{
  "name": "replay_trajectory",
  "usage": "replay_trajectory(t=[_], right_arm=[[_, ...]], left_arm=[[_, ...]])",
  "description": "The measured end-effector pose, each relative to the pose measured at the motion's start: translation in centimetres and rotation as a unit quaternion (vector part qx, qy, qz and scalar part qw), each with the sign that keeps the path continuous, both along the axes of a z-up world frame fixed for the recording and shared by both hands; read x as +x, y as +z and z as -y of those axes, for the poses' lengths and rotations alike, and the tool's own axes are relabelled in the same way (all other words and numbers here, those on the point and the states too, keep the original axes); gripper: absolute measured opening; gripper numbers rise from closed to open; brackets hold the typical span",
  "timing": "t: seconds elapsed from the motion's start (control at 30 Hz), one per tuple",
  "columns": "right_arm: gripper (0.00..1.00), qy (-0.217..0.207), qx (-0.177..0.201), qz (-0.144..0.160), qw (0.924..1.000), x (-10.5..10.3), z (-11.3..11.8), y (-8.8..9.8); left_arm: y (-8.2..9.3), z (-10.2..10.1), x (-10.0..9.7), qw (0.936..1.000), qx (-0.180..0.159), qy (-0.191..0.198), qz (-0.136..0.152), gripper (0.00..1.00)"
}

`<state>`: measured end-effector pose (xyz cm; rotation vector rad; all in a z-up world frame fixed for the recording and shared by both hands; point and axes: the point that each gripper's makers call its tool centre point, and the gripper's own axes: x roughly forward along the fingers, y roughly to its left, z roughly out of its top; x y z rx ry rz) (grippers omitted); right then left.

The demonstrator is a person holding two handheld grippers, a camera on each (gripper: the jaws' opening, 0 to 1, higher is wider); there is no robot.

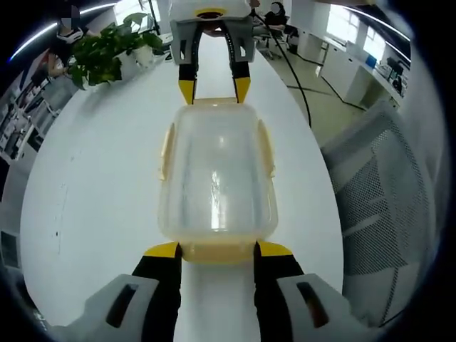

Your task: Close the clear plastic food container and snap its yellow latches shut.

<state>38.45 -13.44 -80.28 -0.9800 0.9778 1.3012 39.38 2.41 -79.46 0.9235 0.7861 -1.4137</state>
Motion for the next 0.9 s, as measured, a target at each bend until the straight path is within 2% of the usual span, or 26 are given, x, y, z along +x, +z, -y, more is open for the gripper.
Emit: replay_trajectory(t=[0.9], right_arm=[[0.40, -0.011, 0.000, -0.011, 0.9999, -0.16, 0.35, -0.19]], left_arm=[[-0.44, 0.15, -0.19, 0.9999, -0.003, -0.012, -0.005, 0.40]])
